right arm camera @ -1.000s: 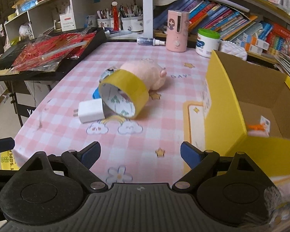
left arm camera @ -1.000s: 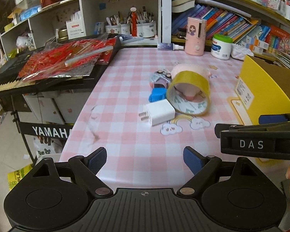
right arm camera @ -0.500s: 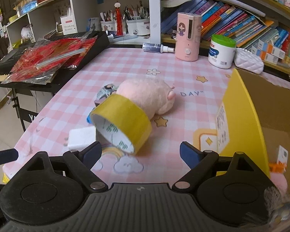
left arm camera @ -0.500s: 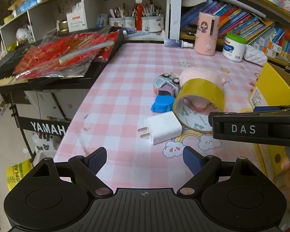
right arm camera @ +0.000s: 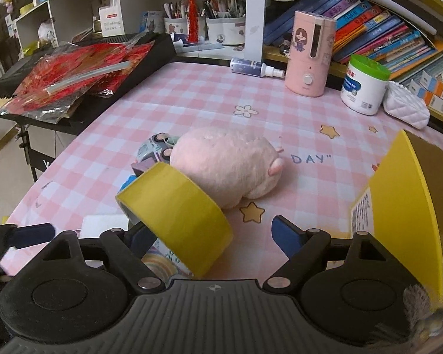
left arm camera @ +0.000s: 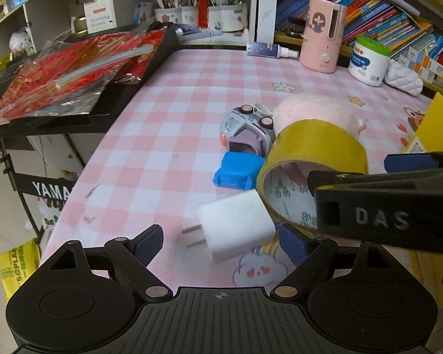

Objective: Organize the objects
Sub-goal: 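Grasp the white charger with the left tool while the right tool grasps the yellow tape roll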

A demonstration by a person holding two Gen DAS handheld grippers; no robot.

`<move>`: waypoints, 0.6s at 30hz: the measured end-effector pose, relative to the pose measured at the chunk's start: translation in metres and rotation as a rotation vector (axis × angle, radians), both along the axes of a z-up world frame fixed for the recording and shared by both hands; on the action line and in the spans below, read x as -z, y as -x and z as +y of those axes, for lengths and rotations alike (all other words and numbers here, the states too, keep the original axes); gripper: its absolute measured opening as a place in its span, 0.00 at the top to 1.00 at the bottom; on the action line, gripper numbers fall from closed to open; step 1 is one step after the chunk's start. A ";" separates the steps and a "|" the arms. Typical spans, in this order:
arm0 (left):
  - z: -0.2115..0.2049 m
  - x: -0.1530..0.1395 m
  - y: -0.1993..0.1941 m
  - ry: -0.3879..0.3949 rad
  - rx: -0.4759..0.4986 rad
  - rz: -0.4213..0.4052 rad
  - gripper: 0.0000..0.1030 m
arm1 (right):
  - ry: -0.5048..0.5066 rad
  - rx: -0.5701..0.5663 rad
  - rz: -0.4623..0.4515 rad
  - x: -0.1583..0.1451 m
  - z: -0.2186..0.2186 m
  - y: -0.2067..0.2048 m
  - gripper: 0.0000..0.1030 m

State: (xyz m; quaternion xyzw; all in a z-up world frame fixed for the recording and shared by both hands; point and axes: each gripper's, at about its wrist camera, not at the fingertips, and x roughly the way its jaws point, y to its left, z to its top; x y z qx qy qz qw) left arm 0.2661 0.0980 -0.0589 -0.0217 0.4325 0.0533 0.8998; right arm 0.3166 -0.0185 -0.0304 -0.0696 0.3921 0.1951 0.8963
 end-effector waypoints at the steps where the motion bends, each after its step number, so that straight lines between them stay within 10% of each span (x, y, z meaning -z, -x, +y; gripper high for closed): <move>1: 0.000 0.002 -0.003 0.001 0.001 0.003 0.15 | -0.001 -0.004 -0.002 0.000 0.000 -0.001 0.19; 10: 0.002 0.010 -0.011 0.014 0.017 0.029 0.31 | -0.021 -0.049 0.018 0.001 0.002 -0.008 0.38; 18: 0.010 0.002 0.001 0.069 0.013 0.036 0.31 | -0.024 -0.017 0.023 0.001 -0.004 -0.009 0.83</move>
